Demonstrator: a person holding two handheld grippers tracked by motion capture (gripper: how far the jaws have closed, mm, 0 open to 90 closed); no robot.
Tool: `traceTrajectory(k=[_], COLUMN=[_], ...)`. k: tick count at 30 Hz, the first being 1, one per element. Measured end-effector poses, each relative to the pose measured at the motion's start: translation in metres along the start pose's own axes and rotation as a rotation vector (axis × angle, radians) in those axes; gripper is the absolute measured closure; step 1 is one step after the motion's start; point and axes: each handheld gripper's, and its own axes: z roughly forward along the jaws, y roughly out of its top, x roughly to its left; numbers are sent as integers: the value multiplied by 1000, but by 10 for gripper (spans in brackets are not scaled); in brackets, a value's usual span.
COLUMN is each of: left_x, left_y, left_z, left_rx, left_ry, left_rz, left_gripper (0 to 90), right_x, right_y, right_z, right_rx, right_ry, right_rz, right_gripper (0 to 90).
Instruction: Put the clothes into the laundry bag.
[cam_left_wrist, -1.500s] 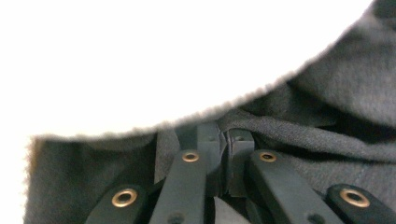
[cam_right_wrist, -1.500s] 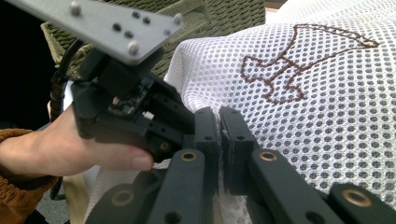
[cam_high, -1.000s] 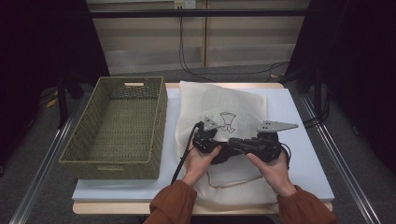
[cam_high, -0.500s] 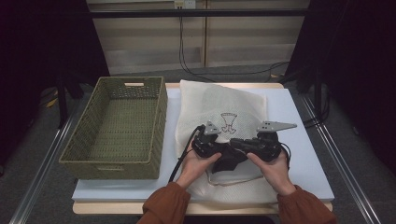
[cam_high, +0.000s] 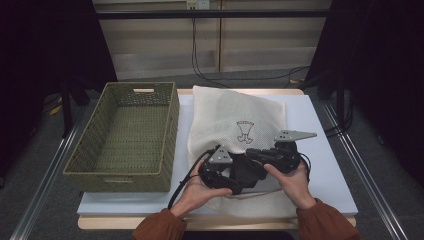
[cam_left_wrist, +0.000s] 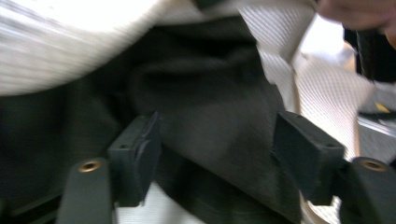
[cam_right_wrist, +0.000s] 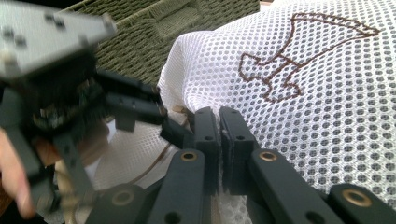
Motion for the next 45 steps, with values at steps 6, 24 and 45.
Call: traceTrajectory(k=[6, 24, 45], left_x=[-2, 24, 43], left_y=[-12, 15, 27], left_z=[33, 34, 51], left_rx=[157, -18, -102], left_ry=[61, 270, 302], left_rz=[12, -165, -174], left_gripper=[347, 860, 837], right_x=[0, 7, 3], right_y=[0, 4, -8], right_z=[0, -4, 3], right_rx=[2, -13, 20], right_ry=[-2, 12, 52], right_rz=[-1, -10, 28], right_gripper=[867, 868, 875])
